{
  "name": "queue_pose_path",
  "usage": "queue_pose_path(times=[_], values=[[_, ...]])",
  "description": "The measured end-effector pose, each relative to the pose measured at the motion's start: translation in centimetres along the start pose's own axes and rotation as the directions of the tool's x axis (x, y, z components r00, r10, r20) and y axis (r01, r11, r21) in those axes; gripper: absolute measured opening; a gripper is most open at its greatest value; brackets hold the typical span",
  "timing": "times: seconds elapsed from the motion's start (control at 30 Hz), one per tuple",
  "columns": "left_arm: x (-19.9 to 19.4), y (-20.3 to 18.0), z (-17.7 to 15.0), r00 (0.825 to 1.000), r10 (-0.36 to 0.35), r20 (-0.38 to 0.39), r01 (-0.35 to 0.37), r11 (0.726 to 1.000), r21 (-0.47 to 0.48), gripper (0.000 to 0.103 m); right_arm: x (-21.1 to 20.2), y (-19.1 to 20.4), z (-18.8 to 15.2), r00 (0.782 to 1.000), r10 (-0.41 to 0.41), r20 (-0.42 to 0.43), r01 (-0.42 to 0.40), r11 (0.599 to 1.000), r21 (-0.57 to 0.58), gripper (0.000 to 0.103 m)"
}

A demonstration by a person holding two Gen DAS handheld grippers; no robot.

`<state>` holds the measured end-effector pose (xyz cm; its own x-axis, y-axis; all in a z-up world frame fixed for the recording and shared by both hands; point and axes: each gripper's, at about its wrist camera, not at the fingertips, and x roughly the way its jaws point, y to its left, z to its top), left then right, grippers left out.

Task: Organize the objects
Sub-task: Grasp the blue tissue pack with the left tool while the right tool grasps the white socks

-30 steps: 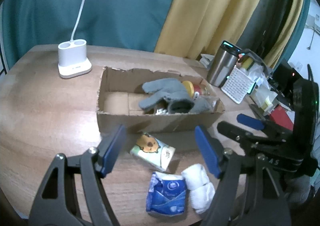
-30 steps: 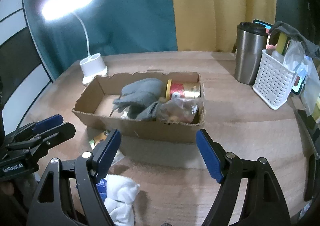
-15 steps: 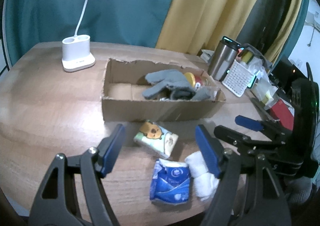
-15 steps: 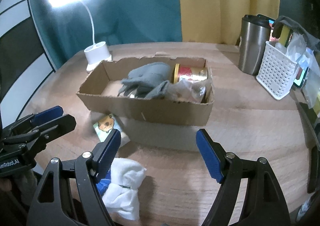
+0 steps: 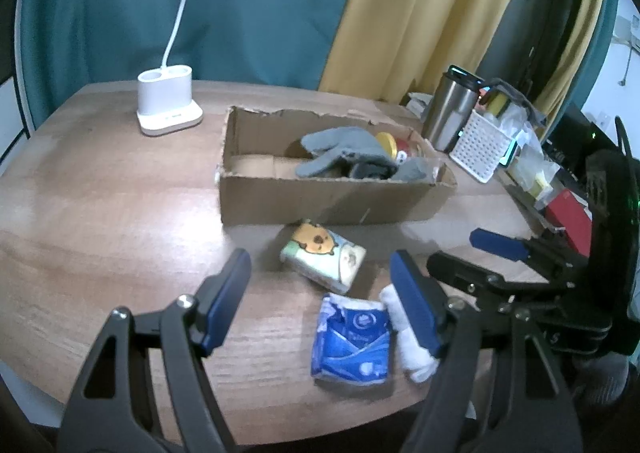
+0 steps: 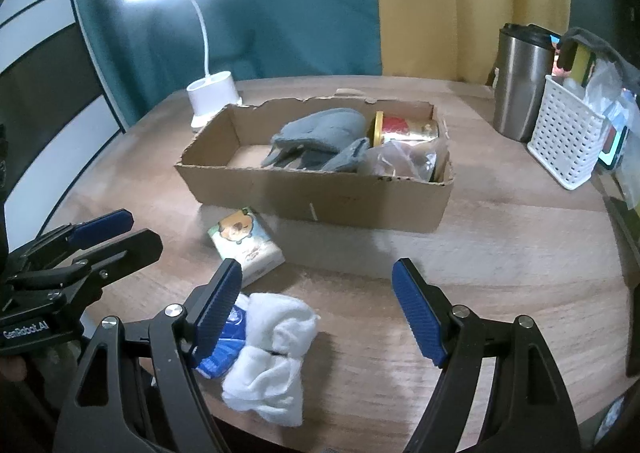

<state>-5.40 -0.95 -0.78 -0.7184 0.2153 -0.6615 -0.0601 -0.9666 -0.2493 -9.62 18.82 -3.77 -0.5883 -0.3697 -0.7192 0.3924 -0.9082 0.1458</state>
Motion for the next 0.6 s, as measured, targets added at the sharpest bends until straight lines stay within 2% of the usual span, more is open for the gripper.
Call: queue_pose_path(times=[0.33,0.6], values=[[0.7,0.9,-1.4,0.999,0.011,-0.031,-0.013,0.999,-0.04,0.074,1.0,0.8,-1.4,0.999,0.016,-0.044,-0.019,0.998,-0.054,0.08],[1.4,0.5,-2.0,0.998,0.008,-0.057,-0.01,1.0,-0.021,0.074,2.4,0.8,-2.3,0.996,0.008,-0.09,-0.014,0.997,-0.076,0.077]])
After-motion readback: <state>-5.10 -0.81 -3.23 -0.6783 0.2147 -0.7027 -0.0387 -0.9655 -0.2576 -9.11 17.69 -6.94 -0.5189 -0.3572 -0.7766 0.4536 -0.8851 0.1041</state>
